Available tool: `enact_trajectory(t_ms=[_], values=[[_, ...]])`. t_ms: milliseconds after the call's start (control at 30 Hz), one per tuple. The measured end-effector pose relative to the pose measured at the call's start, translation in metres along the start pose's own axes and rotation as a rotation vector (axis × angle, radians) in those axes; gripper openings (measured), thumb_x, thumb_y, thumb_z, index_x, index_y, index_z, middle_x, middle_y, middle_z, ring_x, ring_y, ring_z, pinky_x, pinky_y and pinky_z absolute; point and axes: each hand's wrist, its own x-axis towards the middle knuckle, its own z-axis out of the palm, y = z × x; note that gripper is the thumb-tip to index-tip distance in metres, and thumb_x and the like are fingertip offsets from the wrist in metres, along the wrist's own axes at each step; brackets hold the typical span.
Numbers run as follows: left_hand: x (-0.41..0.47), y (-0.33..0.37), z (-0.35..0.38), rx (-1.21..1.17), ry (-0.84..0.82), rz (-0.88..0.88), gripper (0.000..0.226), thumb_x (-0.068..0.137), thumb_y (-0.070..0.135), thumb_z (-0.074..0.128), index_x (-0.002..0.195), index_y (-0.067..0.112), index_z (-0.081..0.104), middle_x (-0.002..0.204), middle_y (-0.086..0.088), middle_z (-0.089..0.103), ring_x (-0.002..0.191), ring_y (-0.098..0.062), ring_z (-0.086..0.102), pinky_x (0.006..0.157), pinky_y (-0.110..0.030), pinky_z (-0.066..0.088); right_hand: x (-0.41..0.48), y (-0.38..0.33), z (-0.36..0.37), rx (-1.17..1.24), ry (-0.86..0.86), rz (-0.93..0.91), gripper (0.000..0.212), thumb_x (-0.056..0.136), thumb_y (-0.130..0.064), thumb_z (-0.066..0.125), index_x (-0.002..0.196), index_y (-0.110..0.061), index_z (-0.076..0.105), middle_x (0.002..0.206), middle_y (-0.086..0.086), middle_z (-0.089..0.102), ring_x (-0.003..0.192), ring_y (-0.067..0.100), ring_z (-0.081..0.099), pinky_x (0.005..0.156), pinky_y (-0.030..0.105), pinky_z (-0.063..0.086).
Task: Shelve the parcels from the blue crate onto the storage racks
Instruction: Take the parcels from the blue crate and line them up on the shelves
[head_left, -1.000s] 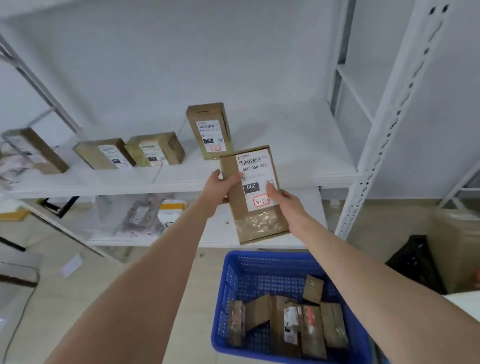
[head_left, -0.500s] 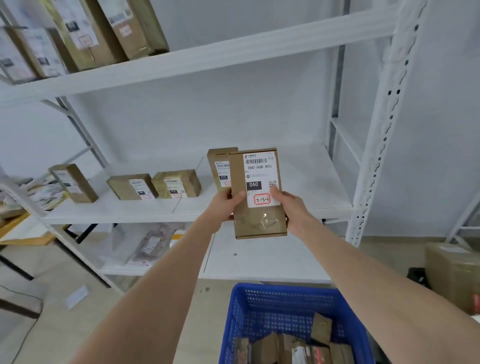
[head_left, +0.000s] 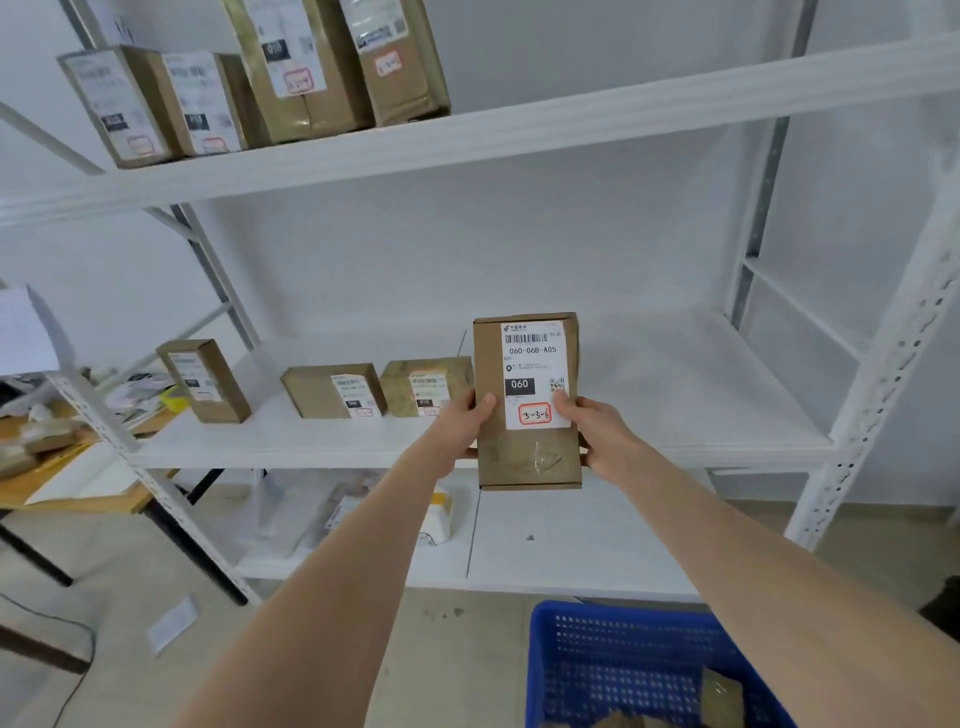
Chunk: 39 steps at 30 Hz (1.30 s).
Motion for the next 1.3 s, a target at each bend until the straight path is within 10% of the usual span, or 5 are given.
enact_trajectory(t_ms=[800, 1300], values=[[0.009, -0.054, -0.219, 0.082, 0.287, -0.092, 0.034, 0.102, 0.027, 0.032, 0.132, 0.022, 0.047, 0.122, -0.005, 0.057, 0.112, -0.028, 0.056, 0.09, -0.048, 0.052, 0.061, 0.031, 0.229, -0.143, -0.179, 0.054, 0.022, 0.094, -0.028, 0.059, 0.113, -0.017, 0.06, 0.099, -0.001, 0.07, 0.089, 0.018, 0.064, 0.076, 0.036, 0.051], [0.074, -0.07, -0.375, 0.058, 0.182, -0.043, 0.037, 0.103, 0.025, 0.029, 0.136, 0.024, 0.043, 0.125, -0.005, 0.056, 0.114, -0.026, 0.054, 0.089, -0.044, 0.051, 0.113, 0.03, 0.376, -0.153, -0.062, 0.029, 0.02, 0.093, -0.024, 0.061, 0.111, -0.017, 0.06, 0.1, -0.001, 0.07, 0.093, 0.016, 0.062, 0.089, 0.036, 0.049]])
